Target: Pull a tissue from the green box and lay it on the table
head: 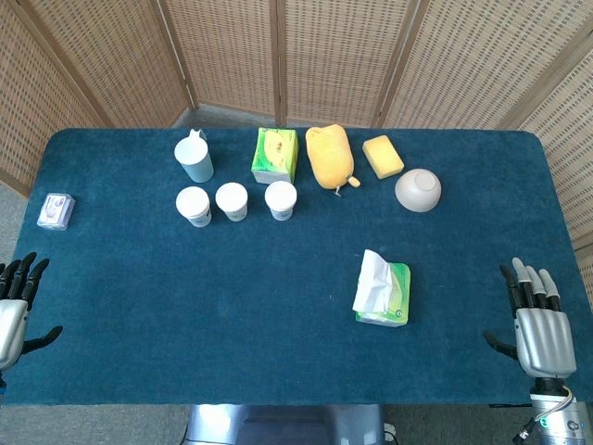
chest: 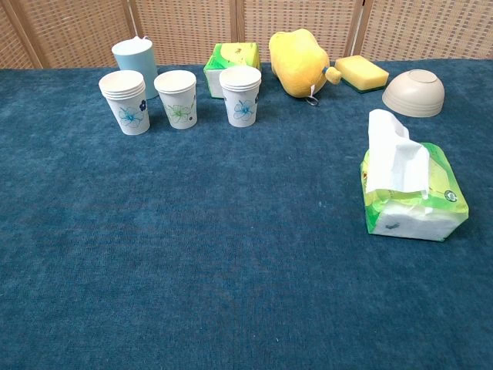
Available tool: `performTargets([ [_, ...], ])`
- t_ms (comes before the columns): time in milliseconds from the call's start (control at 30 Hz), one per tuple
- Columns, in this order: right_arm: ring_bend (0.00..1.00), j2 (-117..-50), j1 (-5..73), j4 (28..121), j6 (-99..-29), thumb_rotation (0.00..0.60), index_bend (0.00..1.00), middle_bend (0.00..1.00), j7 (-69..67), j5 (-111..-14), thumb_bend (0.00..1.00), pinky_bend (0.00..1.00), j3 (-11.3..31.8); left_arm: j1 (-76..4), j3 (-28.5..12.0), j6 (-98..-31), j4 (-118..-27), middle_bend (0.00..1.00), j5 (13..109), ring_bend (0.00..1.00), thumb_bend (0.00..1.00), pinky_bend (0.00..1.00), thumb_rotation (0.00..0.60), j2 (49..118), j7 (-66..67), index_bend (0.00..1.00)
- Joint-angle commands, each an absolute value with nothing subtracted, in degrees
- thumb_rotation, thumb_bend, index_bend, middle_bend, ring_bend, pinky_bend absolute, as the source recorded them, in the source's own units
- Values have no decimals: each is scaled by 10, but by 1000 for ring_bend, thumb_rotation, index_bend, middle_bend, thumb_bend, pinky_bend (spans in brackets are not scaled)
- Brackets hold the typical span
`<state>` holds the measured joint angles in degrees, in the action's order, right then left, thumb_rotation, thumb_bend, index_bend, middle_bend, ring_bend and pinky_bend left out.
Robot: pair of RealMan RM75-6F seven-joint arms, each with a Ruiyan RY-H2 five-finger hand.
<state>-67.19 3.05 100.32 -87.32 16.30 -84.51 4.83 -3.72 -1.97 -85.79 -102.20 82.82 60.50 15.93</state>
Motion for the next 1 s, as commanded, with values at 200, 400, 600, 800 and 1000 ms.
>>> performTargets([
  [200, 0, -673, 32, 1000, -871, 600, 0, 0, 161, -845, 0, 0, 48, -38, -20, -856, -1020, 0, 827, 0, 0, 0, 600, 606, 160, 0],
  [400, 0, -671, 36, 1003, -865, 600, 0, 0, 154, -852, 0, 0, 45, -39, -20, -854, -1020, 0, 826, 0, 0, 0, 600, 607, 161, 0],
  [600, 0, -669, 73, 1030, -828, 600, 0, 0, 138, -861, 0, 0, 63, -38, -20, -853, -1017, 0, 823, 0, 0, 0, 600, 609, 157, 0],
  [800, 0, -658, 135, 1040, -739, 600, 0, 0, 113, -848, 0, 4, 82, -37, -17, -853, -1015, 0, 826, 0, 0, 0, 600, 612, 163, 0],
  [1000, 0, -668, 193, 1034, -659, 600, 0, 0, 102, -841, 0, 19, 87, -38, -19, -851, -1014, 0, 821, 0, 0, 0, 600, 614, 166, 0],
])
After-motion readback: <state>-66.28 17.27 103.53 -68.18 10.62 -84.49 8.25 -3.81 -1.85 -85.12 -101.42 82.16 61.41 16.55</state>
